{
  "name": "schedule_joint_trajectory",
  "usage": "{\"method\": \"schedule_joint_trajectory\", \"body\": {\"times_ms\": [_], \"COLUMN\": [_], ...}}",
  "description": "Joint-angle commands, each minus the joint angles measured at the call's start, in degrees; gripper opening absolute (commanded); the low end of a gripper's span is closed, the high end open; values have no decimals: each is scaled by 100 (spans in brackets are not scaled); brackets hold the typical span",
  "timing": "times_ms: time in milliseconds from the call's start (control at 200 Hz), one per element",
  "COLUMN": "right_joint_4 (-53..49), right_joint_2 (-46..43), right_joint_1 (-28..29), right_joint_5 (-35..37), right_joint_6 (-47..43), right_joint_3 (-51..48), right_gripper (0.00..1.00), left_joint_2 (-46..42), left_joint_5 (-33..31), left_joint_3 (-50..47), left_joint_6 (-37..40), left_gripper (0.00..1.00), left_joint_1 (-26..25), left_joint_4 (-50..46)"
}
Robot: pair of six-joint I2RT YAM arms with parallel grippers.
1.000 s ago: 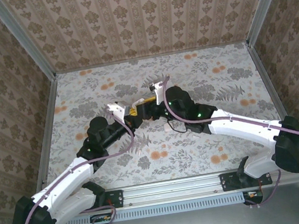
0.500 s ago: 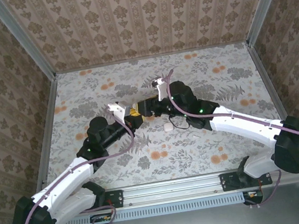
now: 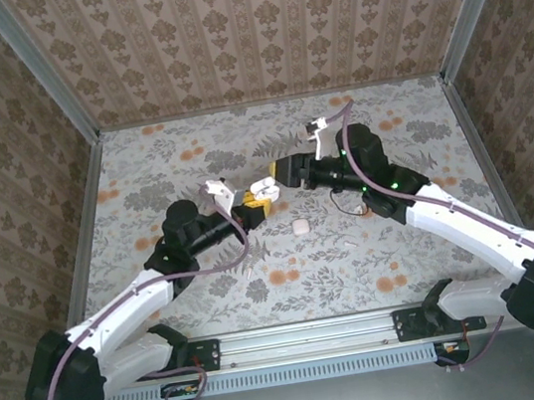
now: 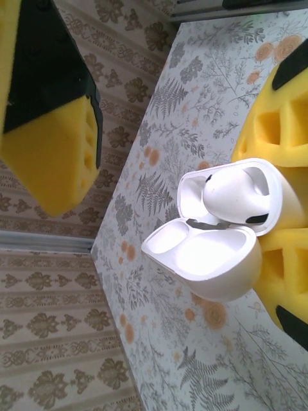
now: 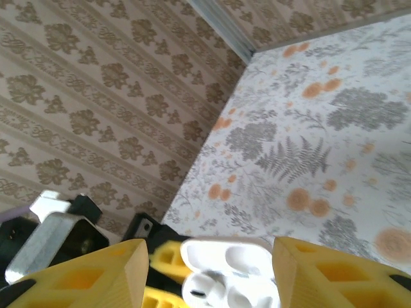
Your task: Insert wireless bluetooth earbuds into charging case
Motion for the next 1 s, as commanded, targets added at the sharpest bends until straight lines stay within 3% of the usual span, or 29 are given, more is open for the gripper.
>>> {"method": "schedule_joint_trajectory", "body": {"times_ms": [0,135,360,615,995], "right_joint_4": [-1729,-3193,-3680,-4604,-5434], "right_joint_2": [-219,-49,258,1547,2832], "right_joint_1": [-388,-1207,-2063,-2123,-2117], "right_joint_5": [289,411,279,930,1789], "right_joint_6": [-258,-329,-757,-1720,-2655], "right_joint_3": [273,356,-298,455,1492], "right_gripper": [54,54,51,51,52], "left_joint_2": [199,603,1389,1911,1625], "left_joint_5": [319,351,613,930,1024], "left_joint_3": [369,483,754,1018,722], "left_joint_6": [216,198,151,12,197], "left_gripper": [0,0,0,0,0], "left_joint_1": [-28,-28,-28,-23,-19], "left_joint_4": [292,508,931,1158,1108]}}
